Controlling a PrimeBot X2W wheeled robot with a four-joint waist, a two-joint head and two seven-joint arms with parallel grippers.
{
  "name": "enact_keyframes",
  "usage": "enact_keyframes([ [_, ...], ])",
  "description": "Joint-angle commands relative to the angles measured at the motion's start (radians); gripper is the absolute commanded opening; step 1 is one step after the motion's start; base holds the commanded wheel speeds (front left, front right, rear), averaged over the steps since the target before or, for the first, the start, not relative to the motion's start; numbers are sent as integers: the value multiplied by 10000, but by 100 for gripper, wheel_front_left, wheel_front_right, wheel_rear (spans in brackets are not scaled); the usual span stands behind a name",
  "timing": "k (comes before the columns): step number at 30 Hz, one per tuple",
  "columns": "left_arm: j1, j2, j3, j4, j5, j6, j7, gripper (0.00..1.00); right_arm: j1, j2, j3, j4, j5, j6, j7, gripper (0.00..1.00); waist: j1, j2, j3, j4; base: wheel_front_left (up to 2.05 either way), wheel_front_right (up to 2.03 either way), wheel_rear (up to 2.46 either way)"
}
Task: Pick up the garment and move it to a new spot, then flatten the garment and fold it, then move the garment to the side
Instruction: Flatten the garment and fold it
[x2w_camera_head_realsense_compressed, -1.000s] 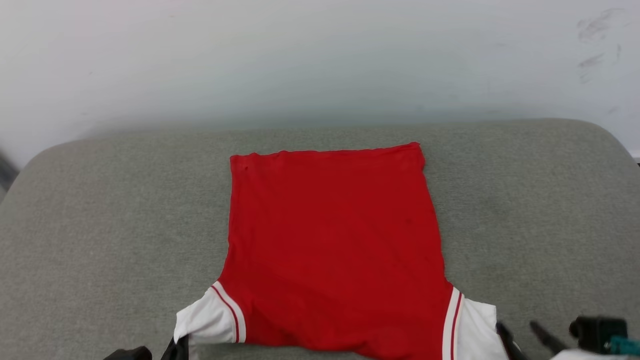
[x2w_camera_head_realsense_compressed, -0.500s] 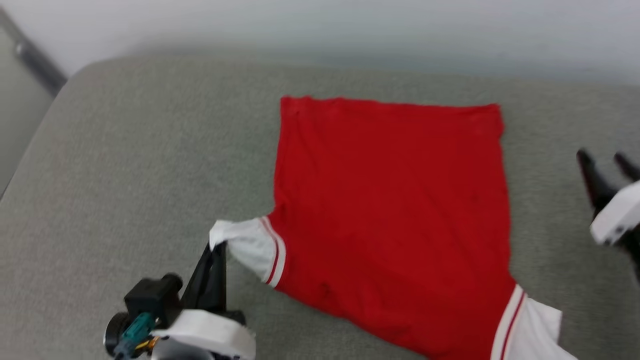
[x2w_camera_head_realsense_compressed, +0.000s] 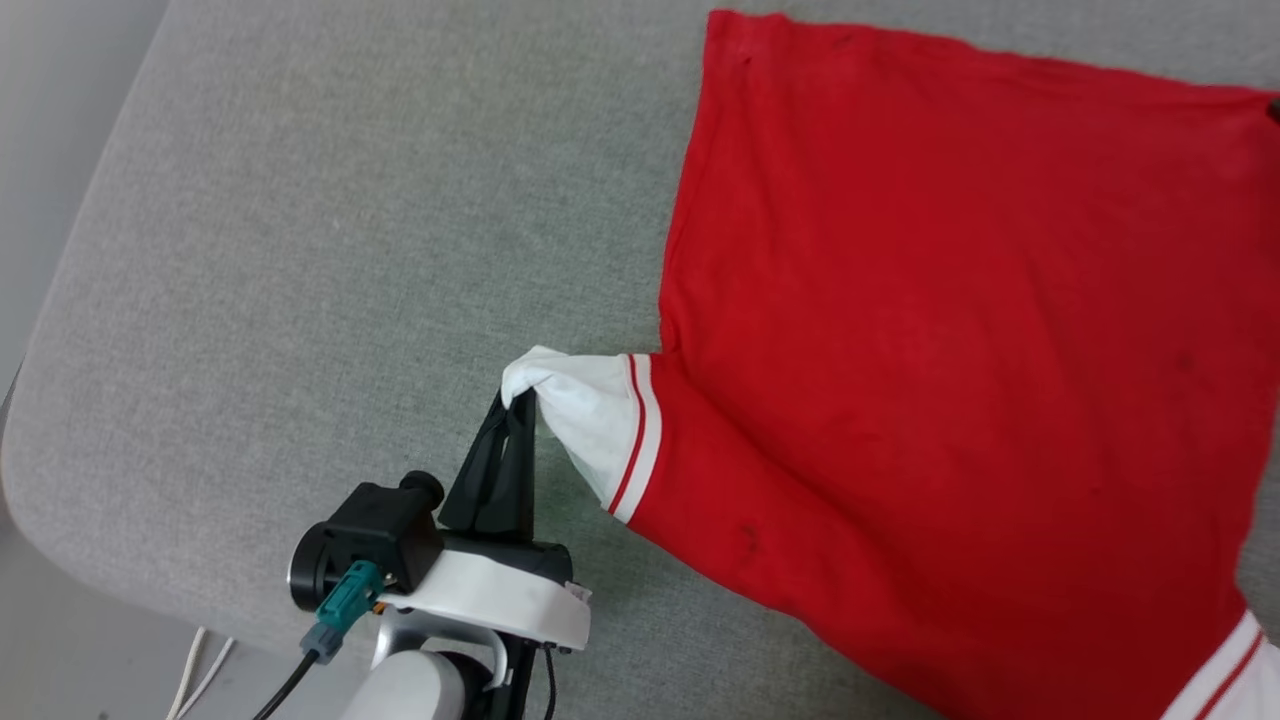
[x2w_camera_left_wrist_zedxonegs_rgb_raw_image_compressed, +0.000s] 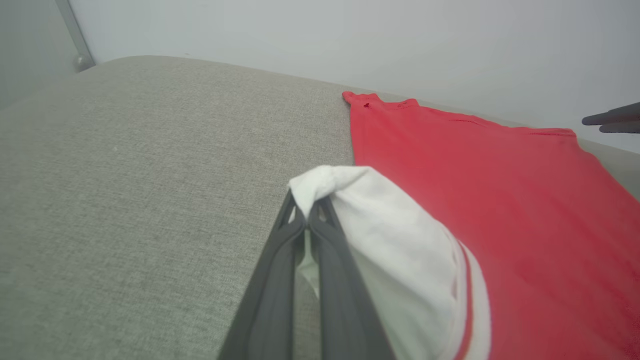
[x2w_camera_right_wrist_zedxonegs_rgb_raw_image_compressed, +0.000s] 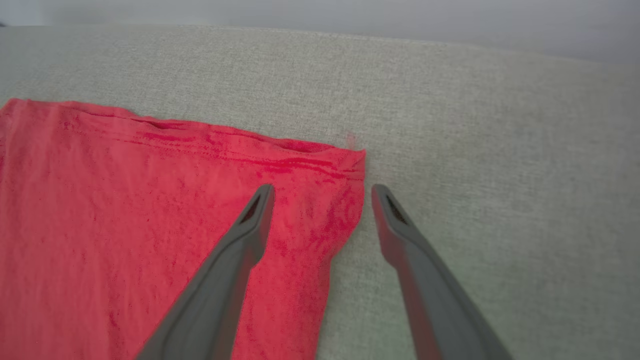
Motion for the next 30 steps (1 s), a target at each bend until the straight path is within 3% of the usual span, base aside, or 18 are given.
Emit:
enact_keyframes([
  [1, -203, -121, -43, 56, -7, -66, -86, 0, -260, -78, 15, 160, -102, -3, 184, 100, -3, 0, 545, 438, 0, 0, 0],
  [9, -428, -231, -134, 364, -2, -143, -259, 0, -61, 449, -351, 1832, -247, -10, 1725, 100, -3, 0, 768, 488, 0, 0, 0],
  [10, -442, -239, -141, 407, -6, -142, -274, 0, -8, 523, -445, 1996, -317, -11, 1876, 46, -3, 0, 739, 478, 0, 0, 0],
  [11, -459, -243, -143, 456, -17, -145, -281, 0, 17, 581, -490, 2055, -367, -10, 1918, 17, -3, 0, 690, 470, 0, 0, 0],
  [12, -461, -239, -144, 507, -32, -134, -287, 0, 9, 626, -540, 2096, -418, -8, 1954, 0, -3, 0, 624, 454, 0, 0, 0],
  [22, 24, 39, -8, 861, -202, -12, -135, 0, -148, 211, -194, 1333, -648, -5, 1229, 0, -3, 0, -796, -51, 0, 0, 0],
  [30, 1127, 731, 450, 879, -441, 389, 369, 0, 1772, -335, 1311, -269, 133, -5, 946, 0, -3, 0, -2738, -1402, 0, 0, 0],
])
